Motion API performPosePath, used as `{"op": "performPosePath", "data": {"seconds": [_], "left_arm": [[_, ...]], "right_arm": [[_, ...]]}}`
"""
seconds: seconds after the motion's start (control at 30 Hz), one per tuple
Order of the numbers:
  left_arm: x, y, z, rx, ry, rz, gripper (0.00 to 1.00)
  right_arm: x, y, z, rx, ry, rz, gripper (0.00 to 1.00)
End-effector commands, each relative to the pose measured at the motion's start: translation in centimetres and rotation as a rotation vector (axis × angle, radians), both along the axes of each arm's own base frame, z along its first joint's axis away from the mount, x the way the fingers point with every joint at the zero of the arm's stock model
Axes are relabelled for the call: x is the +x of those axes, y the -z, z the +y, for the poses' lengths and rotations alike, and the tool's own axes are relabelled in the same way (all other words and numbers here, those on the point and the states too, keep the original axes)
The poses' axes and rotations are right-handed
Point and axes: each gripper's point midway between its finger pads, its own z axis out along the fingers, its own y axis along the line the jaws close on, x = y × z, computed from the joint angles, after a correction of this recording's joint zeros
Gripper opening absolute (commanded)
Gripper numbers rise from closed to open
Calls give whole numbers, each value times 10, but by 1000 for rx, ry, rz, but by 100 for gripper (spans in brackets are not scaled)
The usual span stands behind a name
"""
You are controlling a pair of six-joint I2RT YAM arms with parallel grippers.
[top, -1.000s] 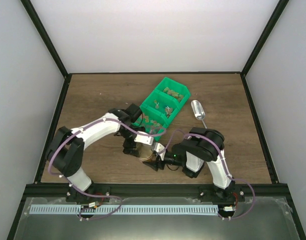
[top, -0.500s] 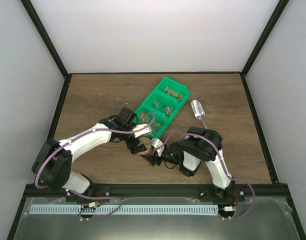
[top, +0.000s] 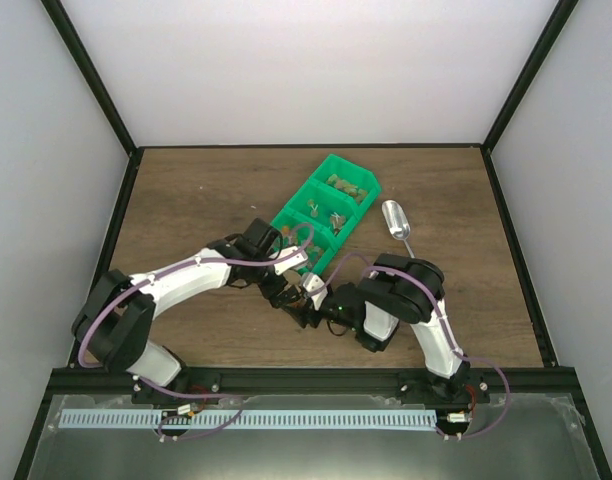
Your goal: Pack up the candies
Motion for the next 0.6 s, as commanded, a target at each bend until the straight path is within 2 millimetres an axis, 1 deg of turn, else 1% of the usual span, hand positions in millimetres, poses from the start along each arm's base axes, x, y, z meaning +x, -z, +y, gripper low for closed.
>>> {"op": "performPosePath", "data": {"seconds": [0.0, 0.1, 0.3, 0.4, 0.57], "left_arm": [[1, 10, 1, 15, -29, 4, 100], [3, 13, 3, 30, -21, -6, 97], [-1, 8, 1, 28, 58, -29, 86], [-8, 9, 1, 35, 151, -40, 84], [-19, 20, 9, 104, 312, -45, 81]], "right_arm": [[0, 33, -9, -92, 41, 81, 65], [-1, 33, -9, -90, 35, 85, 64], [-8, 31, -8, -92, -7, 71, 61], [-18, 30, -7, -90, -66, 62, 59], [-39, 21, -5, -61, -183, 37, 55]]}}
